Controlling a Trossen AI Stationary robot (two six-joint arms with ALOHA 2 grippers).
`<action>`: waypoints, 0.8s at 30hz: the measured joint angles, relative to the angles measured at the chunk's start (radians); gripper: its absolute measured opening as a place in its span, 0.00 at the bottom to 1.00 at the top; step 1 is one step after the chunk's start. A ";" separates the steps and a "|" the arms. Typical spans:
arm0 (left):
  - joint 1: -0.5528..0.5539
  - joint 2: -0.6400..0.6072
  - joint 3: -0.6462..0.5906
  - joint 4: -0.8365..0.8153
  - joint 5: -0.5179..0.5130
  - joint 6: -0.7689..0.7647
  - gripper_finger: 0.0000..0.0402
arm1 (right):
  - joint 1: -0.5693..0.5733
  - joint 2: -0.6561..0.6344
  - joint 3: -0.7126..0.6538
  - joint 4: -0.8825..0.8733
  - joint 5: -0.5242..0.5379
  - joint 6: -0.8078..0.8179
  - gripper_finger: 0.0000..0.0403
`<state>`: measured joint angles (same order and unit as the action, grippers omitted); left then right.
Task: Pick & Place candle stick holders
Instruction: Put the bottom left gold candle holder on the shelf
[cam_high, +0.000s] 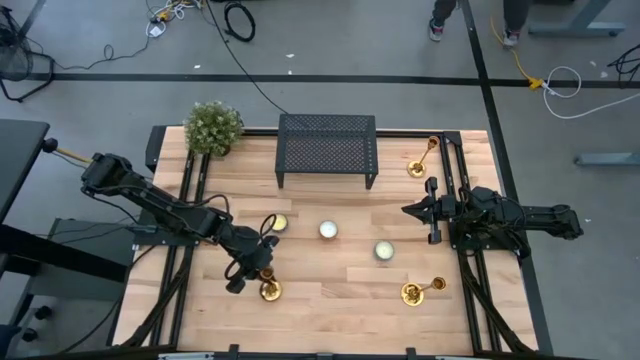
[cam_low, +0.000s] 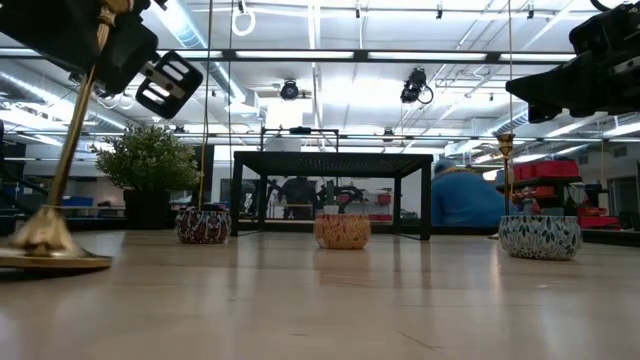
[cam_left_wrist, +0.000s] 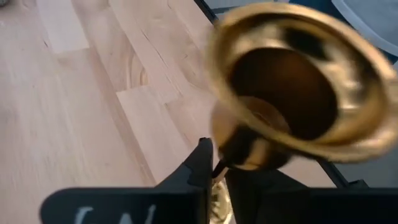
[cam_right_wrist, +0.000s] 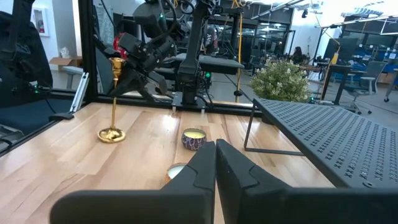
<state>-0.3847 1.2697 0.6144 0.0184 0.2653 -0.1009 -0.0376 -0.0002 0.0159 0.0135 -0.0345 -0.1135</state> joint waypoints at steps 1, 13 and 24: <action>0.000 0.000 0.000 0.002 0.000 0.000 0.08 | 0.000 0.000 0.000 0.000 0.000 0.000 0.03; 0.016 0.000 0.059 0.041 0.000 -0.027 0.05 | 0.000 0.000 0.000 0.000 0.000 0.000 0.03; 0.131 0.000 0.193 0.034 -0.037 -0.027 0.05 | 0.000 0.000 0.000 0.000 0.000 0.000 0.03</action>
<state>-0.2541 1.2701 0.8077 0.0525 0.2280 -0.1275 -0.0377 -0.0002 0.0158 0.0135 -0.0345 -0.1135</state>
